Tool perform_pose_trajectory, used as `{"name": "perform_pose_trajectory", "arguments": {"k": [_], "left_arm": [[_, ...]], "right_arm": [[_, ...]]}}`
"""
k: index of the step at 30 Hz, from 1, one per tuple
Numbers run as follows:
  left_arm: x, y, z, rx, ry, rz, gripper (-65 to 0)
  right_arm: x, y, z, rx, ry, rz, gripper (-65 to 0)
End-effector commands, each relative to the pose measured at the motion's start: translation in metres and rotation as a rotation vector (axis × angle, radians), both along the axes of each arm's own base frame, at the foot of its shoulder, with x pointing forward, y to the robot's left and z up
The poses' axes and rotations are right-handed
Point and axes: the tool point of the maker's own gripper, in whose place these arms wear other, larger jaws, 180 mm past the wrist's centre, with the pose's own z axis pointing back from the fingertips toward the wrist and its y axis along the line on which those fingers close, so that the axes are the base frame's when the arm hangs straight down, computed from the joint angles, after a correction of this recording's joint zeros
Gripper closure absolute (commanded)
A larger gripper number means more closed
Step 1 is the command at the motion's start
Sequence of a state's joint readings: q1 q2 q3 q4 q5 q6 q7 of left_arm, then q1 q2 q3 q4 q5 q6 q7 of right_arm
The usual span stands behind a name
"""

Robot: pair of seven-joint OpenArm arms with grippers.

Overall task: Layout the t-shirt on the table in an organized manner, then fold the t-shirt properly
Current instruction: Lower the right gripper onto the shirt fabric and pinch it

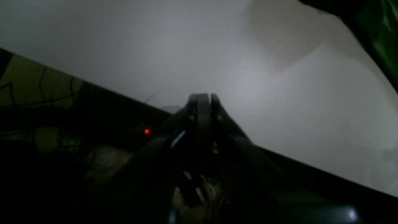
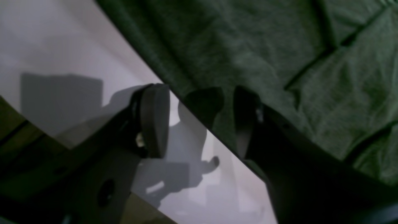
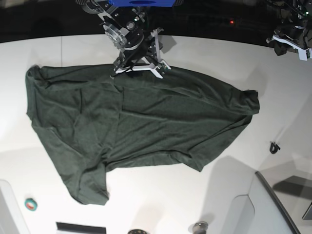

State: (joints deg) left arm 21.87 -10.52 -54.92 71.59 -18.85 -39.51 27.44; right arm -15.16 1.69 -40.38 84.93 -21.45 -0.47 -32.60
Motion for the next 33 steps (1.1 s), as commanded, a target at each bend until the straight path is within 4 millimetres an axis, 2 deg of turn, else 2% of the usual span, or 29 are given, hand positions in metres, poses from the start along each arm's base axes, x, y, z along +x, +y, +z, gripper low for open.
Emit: {"name": "perform_pose_trajectory", "arguments": {"k": [1, 9, 14, 15, 19, 21, 28, 33], "left_arm": [[0.007, 0.007, 0.012, 0.021, -0.041, -0.009, 0.0], [0.005, 0.008, 0.012, 0.023, -0.038, -0.006, 0.0], [0.007, 0.008, 0.012, 0.024, -0.040, -0.007, 0.0], [0.007, 0.008, 0.012, 0.024, -0.040, -0.007, 0.0], [0.007, 0.008, 0.012, 0.024, -0.039, -0.009, 0.0], [0.008, 0.007, 0.011, 0.024, -0.039, -0.011, 0.0], [0.008, 0.008, 0.012, 0.026, -0.039, -0.010, 0.0], [0.008, 0.009, 0.012, 0.027, -0.039, -0.009, 0.0]], "right_arm": [[0.001, 0.004, 0.001, 0.001, -0.013, 0.008, -27.3], [0.006, 0.000, -0.008, -0.026, -0.005, 0.012, -23.9], [0.008, -0.001, -0.008, -0.027, -0.006, 0.007, -6.8], [0.008, -0.001, -0.008, -0.027, -0.006, 0.007, -5.1], [0.007, 0.001, -0.007, -0.025, -0.007, 0.012, -3.9], [0.007, 0.001, -0.007, -0.025, -0.007, 0.012, -0.2], [0.010, 0.001, -0.004, -0.020, -0.016, 0.011, -0.8], [0.022, 0.005, 0.010, 0.002, -0.057, 0.006, -0.8]]}}
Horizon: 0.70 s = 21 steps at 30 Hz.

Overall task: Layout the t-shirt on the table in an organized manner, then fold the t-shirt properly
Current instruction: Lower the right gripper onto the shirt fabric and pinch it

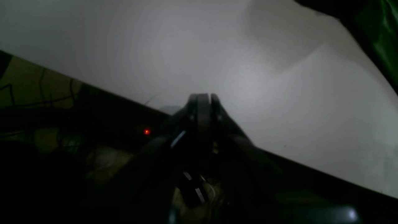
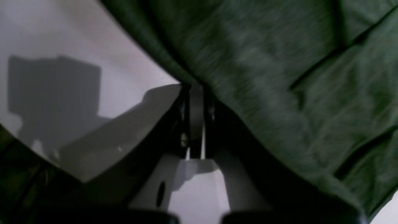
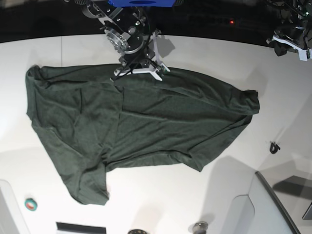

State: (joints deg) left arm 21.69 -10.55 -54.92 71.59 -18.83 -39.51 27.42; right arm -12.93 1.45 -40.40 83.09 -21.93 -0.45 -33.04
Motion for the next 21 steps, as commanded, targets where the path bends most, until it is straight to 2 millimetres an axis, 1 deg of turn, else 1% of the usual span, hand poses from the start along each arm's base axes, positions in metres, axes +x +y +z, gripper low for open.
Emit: {"name": "perform_pose_trajectory", "arguments": {"k": [1, 3, 8, 12, 16, 18, 21], "left_arm": [[0.006, 0.008, 0.012, 0.025, -0.037, -0.008, 0.0], [0.007, 0.008, 0.012, 0.025, -0.039, -0.007, 0.0], [0.007, 0.008, 0.012, 0.024, -0.042, -0.007, 0.0], [0.008, 0.008, 0.012, 0.023, -0.041, -0.008, 0.0], [0.008, 0.008, 0.012, 0.023, -0.041, -0.008, 0.0], [0.008, 0.008, 0.012, 0.023, -0.041, -0.008, 0.0], [0.008, 0.007, 0.012, 0.024, -0.040, -0.010, 0.0]], "right_arm": [[0.012, 0.008, 0.016, 0.036, -0.053, 0.001, -0.8], [0.016, 0.008, 0.023, 0.042, -0.066, -0.004, -0.8], [0.023, 0.007, 0.028, 0.034, -0.075, -0.012, -0.8], [0.038, 0.006, 0.035, 0.029, -0.107, -0.014, -0.8], [0.062, 0.004, 0.046, 0.024, -0.156, -0.014, -0.8], [0.071, 0.002, 0.045, 0.007, -0.166, -0.012, -0.8], [0.083, -0.005, 0.036, -0.035, -0.162, -0.007, -0.8]]}}
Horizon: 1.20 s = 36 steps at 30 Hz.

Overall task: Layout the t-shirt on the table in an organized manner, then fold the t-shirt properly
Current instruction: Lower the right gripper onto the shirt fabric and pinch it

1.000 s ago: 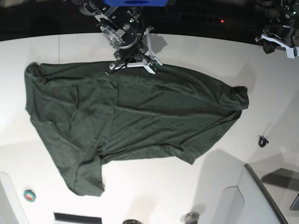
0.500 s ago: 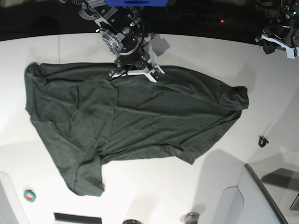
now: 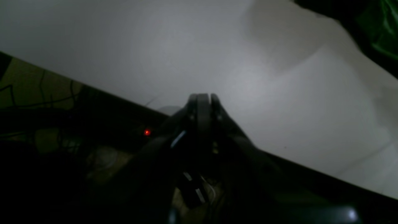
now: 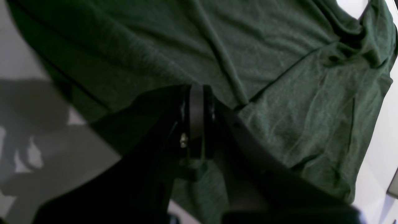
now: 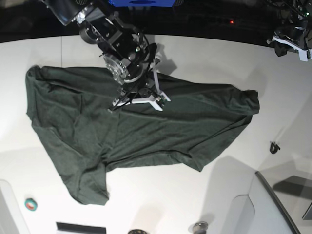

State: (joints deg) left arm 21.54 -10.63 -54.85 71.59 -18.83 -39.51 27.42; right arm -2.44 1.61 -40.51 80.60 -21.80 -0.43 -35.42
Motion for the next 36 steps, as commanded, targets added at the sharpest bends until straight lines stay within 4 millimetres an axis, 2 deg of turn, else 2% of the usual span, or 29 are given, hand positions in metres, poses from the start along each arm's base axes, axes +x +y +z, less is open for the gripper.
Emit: {"name": "perform_pose_trajectory", "arguments": {"k": [1, 8, 9, 13, 15, 16, 18, 20, 22, 24, 27, 31, 36], "left_arm": [[0.006, 0.007, 0.011, 0.023, -0.037, -0.008, 0.0], [0.006, 0.008, 0.011, 0.025, -0.035, -0.008, 0.0], [0.006, 0.007, 0.011, 0.023, -0.033, -0.010, 0.0], [0.006, 0.006, 0.010, 0.023, -0.031, -0.013, 0.0], [0.007, 0.006, 0.010, 0.023, -0.033, -0.013, 0.0], [0.007, 0.006, 0.011, 0.022, -0.034, -0.012, 0.0], [0.007, 0.006, 0.011, 0.022, -0.034, -0.012, 0.0], [0.007, 0.006, 0.011, 0.022, -0.034, -0.012, 0.0], [0.007, 0.006, 0.011, 0.021, -0.037, -0.011, 0.0], [0.008, 0.006, 0.012, 0.021, -0.040, -0.011, 0.0], [0.009, 0.007, 0.014, 0.026, -0.044, -0.014, 0.0], [0.010, 0.007, 0.014, 0.027, -0.045, -0.015, 0.0], [0.007, 0.007, 0.012, 0.024, -0.038, -0.014, 0.0]], "right_arm": [[0.012, 0.004, 0.008, 0.007, -0.039, 0.006, -0.8], [0.029, -0.006, 0.006, -0.014, -0.044, -0.020, -2.7], [0.031, -0.010, 0.007, -0.011, -0.045, -0.038, -5.7], [0.041, -0.024, 0.011, 0.009, -0.049, -0.110, -26.7], [0.049, -0.030, 0.018, 0.039, -0.058, -0.169, -34.8], [0.050, -0.034, 0.020, 0.055, -0.060, -0.196, -37.1], [0.045, -0.033, 0.025, 0.079, -0.069, -0.200, -37.4], [0.032, -0.015, 0.030, 0.092, -0.081, -0.095, -37.4], [0.009, 0.013, 0.027, 0.092, -0.069, 0.059, -37.4], [-0.007, 0.036, 0.026, 0.100, -0.066, 0.139, -37.4], [-0.017, 0.060, 0.029, 0.107, -0.076, 0.209, -37.4], [-0.015, 0.093, 0.033, 0.116, -0.082, 0.270, -37.4], [0.000, 0.113, 0.020, 0.087, -0.049, 0.287, -37.1]]}}
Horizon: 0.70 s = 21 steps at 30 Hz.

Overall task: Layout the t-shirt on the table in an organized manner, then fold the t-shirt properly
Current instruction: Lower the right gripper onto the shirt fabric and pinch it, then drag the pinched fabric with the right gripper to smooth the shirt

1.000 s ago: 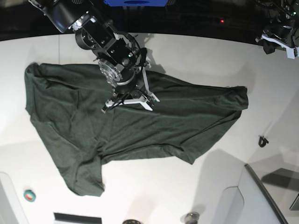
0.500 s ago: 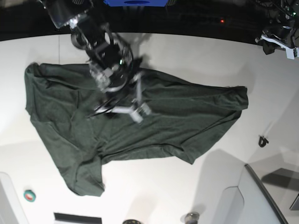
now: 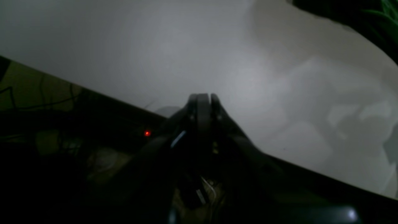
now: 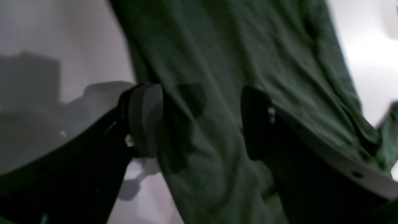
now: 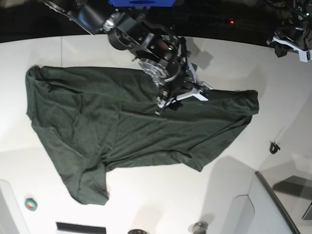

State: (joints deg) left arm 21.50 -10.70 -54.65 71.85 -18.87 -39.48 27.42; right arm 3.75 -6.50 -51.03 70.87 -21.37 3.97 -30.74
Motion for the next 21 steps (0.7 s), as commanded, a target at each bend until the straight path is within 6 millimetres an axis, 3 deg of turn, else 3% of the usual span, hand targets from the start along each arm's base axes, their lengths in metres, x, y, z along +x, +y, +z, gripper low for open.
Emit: {"name": "perform_pose_trajectory", "arguments": {"k": [1, 7, 15, 17, 21], "left_arm": [[0.004, 0.007, 0.011, 0.022, -0.032, -0.009, 0.0], [0.001, 0.007, 0.009, 0.021, -0.023, -0.008, 0.0], [0.002, 0.007, 0.009, 0.021, -0.024, -0.008, 0.0], [0.001, 0.007, 0.009, 0.021, -0.023, -0.008, 0.0], [0.001, 0.007, 0.008, 0.020, -0.022, -0.006, 0.0]], "right_arm": [[0.015, 0.007, 0.012, 0.015, -0.042, 0.002, -37.1], [0.027, 0.015, 0.018, 0.059, -0.017, -0.011, -36.9], [0.040, 0.015, 0.009, 0.137, 0.120, -0.072, -36.6], [0.042, 0.014, 0.006, 0.138, 0.138, -0.081, -32.9], [0.045, 0.011, 0.000, 0.142, 0.176, -0.100, -19.4]]}}
